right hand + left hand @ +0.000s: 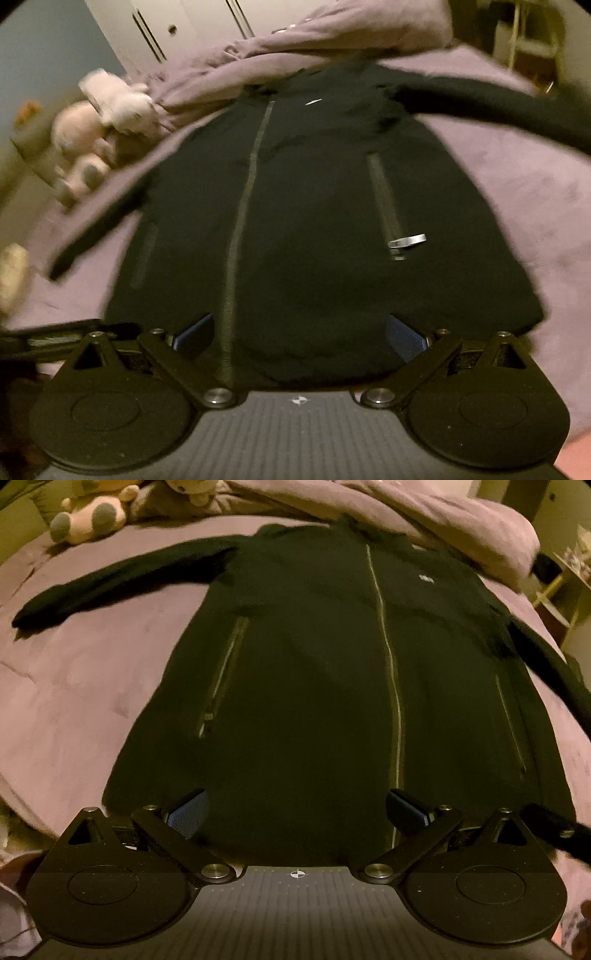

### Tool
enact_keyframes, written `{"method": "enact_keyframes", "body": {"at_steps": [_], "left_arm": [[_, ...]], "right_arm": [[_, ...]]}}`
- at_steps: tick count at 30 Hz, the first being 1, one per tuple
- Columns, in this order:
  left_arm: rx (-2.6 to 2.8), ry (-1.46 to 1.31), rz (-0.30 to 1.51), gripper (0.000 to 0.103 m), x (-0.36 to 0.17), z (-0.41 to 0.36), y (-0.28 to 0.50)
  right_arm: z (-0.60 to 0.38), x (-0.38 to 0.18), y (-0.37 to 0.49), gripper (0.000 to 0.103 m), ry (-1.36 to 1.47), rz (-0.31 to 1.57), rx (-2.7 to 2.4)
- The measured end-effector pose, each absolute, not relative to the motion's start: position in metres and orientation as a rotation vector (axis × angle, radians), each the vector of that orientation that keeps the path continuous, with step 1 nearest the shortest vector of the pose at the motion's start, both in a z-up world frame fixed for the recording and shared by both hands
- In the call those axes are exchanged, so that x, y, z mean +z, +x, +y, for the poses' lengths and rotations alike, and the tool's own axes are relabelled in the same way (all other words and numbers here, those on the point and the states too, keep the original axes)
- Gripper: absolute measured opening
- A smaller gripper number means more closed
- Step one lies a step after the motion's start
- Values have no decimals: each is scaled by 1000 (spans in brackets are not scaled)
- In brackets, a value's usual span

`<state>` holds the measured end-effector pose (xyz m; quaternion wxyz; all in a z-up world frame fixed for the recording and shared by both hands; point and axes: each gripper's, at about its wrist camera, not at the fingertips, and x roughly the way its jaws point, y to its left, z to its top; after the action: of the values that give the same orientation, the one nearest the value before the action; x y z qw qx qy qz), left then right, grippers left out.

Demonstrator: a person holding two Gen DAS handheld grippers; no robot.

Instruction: Fold large clothes

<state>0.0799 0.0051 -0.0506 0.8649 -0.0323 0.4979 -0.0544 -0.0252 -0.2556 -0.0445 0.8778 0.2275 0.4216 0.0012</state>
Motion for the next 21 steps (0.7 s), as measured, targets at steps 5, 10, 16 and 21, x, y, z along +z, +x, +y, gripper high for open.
{"method": "enact_keyframes", "body": {"at_steps": [5, 10, 16, 21], "left_arm": [[-109, -117, 1004, 103, -57, 3, 112], [-97, -160, 978, 103, -70, -2, 150], [-49, -130, 959, 103, -86, -15, 188], [-19, -108, 987, 103, -107, -24, 207]], "right_arm": [[-313, -54, -4, 99, 651, 789, -78], [-399, -76, 24, 91, 843, 736, -235], [-516, -110, 34, 52, 1114, 525, -500], [-580, -143, 32, 45, 1282, 379, -688]]}}
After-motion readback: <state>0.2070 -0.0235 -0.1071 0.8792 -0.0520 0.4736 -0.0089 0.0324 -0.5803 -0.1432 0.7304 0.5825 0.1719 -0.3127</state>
